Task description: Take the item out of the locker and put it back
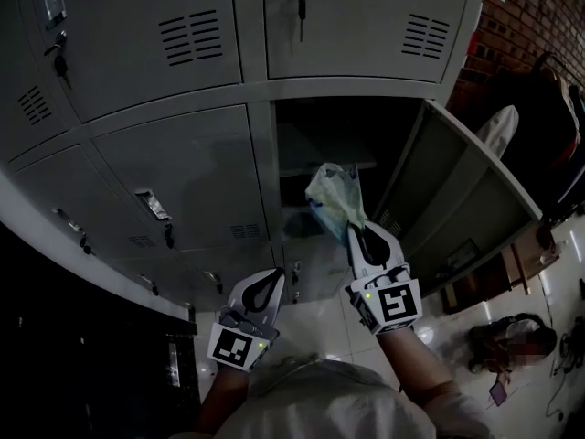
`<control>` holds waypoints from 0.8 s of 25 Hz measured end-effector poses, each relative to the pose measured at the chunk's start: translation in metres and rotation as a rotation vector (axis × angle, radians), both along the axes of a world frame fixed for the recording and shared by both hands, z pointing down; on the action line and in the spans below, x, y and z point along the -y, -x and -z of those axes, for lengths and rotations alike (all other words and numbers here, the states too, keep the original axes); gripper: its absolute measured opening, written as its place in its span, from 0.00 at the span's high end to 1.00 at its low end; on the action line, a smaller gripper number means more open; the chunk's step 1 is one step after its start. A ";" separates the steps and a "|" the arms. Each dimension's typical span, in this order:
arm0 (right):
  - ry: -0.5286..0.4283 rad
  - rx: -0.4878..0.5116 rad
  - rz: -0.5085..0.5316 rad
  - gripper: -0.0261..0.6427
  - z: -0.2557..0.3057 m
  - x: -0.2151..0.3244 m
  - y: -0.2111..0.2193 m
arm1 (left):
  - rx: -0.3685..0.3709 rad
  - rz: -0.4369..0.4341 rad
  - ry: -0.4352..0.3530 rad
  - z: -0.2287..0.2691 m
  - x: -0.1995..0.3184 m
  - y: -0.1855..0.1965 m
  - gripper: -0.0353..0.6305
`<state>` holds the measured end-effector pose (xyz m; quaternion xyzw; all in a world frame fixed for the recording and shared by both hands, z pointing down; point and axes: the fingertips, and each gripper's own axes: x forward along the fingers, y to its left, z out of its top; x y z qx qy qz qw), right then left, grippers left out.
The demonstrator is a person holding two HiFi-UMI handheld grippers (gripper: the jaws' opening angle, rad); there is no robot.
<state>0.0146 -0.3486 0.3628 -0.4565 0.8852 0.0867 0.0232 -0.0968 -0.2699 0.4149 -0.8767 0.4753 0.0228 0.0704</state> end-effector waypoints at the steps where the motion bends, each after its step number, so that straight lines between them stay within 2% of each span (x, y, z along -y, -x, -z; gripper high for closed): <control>1: -0.029 -0.002 -0.012 0.93 0.013 0.014 0.002 | 0.002 -0.004 0.000 0.000 0.002 -0.002 0.95; 6: -0.091 0.001 -0.071 0.93 0.056 0.082 0.011 | -0.007 0.002 0.004 0.002 0.019 0.001 0.95; 11: -0.055 -0.032 -0.092 0.93 0.055 0.126 0.026 | -0.019 0.028 -0.012 0.002 0.036 0.010 0.95; 17: 0.020 -0.062 -0.088 0.93 0.032 0.150 0.040 | -0.024 0.030 0.003 0.000 0.048 0.015 0.95; 20: 0.024 -0.056 -0.079 0.87 0.026 0.154 0.043 | -0.015 0.028 0.008 -0.005 0.051 0.016 0.95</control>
